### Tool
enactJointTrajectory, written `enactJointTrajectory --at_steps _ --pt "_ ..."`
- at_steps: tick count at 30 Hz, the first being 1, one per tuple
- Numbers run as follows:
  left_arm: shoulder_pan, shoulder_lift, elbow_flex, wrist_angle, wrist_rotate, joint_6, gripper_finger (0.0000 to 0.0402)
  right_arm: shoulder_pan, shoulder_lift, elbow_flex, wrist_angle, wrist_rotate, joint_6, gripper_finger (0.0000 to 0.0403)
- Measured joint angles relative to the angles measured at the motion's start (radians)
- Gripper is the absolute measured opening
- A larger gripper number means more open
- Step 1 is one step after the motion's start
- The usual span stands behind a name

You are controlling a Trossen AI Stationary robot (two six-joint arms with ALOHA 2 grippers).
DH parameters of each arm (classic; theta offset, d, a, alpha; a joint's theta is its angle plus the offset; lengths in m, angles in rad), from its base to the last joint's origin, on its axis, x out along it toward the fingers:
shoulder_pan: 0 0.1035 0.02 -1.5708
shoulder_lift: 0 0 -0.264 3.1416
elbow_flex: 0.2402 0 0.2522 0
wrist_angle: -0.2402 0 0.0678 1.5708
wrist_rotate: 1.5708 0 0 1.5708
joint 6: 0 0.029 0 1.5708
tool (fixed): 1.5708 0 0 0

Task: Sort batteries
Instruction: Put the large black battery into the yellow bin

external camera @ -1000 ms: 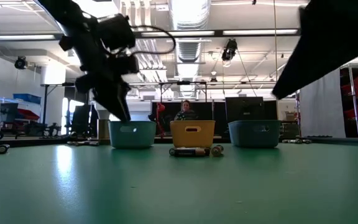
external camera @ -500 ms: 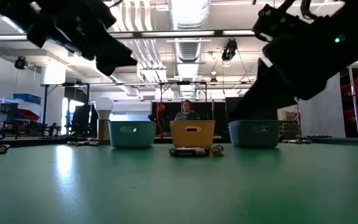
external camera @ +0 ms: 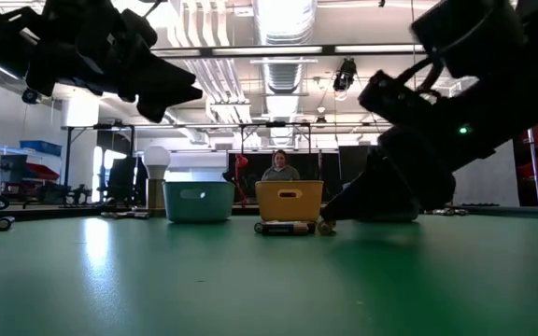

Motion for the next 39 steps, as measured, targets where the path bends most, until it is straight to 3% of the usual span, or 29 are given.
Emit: enactJointTrajectory --at_steps 11,22,28,31,39 --pt "0.000 -0.003 0.000 -0.005 0.000 -0.016 0.0158 -0.032 0.059 0.009 0.049 -0.094 0.017 0.0359" --pt "0.000 -0.004 0.000 0.037 -0.015 0.014 0.0158 -0.056 0.062 0.006 0.035 -0.159 0.060 0.0241" --pt "0.000 -0.035 0.000 0.044 -0.015 0.015 0.0158 -0.055 0.056 0.009 0.006 -0.163 0.087 0.0221" --pt "0.000 -0.083 0.000 0.043 -0.015 0.030 0.0158 -0.054 0.017 0.046 -0.123 -0.181 0.095 0.0226" --pt "0.007 -0.234 0.001 -0.093 0.023 0.165 0.0158 -0.064 -0.141 0.307 -0.743 -0.194 0.049 0.0224"
